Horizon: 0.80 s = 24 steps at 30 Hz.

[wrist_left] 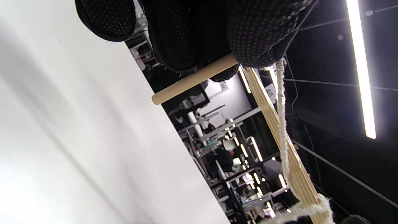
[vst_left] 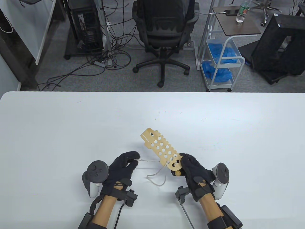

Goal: Remove rope from all holes on crocodile lacing toy

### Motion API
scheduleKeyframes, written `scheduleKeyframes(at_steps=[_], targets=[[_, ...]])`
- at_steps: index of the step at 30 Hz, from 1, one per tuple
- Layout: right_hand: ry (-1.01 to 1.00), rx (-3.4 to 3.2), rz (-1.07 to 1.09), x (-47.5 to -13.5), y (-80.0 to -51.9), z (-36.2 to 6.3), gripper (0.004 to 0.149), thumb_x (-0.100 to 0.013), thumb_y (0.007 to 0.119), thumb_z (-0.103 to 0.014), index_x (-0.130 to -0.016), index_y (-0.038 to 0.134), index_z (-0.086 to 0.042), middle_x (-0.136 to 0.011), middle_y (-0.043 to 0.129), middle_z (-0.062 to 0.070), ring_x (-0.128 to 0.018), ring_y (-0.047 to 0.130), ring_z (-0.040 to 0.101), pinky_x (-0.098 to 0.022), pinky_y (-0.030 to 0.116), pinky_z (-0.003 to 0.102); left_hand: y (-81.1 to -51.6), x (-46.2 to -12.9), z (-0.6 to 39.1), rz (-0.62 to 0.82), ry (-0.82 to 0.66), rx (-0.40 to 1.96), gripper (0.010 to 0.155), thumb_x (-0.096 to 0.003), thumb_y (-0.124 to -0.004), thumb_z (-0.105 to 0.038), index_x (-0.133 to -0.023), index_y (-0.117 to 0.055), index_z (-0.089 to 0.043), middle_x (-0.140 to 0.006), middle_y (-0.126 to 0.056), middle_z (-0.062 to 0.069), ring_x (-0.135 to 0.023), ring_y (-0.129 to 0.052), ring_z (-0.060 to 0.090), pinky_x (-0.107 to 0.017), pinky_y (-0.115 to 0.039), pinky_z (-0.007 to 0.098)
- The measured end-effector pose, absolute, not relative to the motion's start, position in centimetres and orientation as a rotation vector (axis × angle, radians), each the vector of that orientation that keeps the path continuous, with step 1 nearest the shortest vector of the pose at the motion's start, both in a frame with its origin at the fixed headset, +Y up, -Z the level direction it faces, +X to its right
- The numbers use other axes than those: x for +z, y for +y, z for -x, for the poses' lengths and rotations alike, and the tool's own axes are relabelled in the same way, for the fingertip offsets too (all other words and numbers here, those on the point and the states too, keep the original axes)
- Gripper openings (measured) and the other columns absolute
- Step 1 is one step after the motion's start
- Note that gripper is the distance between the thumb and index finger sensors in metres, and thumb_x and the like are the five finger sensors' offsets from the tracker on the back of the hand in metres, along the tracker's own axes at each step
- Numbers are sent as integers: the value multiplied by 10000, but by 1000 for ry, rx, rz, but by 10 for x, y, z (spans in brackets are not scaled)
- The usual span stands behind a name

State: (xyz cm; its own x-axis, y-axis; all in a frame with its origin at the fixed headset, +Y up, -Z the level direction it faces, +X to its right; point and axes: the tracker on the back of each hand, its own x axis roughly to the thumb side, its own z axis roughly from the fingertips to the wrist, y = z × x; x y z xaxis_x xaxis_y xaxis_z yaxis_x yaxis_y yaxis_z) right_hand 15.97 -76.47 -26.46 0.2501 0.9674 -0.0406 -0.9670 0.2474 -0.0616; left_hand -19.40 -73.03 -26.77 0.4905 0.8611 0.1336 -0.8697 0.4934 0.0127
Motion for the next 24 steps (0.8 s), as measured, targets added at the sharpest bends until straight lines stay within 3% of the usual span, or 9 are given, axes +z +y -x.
scheduleKeyframes(at_steps=[24], targets=[[-135,1206,256,-271,-770,-210,490,-427,808,-390,-813,789,-88,-641,958,178,-457,993,359,-461,765,600,-736,-274,241,-162,78,1079,450,-483,-845,-337,-919,-795,-434,-954,-898,-37,-852,-857,216,-671,-706,564]])
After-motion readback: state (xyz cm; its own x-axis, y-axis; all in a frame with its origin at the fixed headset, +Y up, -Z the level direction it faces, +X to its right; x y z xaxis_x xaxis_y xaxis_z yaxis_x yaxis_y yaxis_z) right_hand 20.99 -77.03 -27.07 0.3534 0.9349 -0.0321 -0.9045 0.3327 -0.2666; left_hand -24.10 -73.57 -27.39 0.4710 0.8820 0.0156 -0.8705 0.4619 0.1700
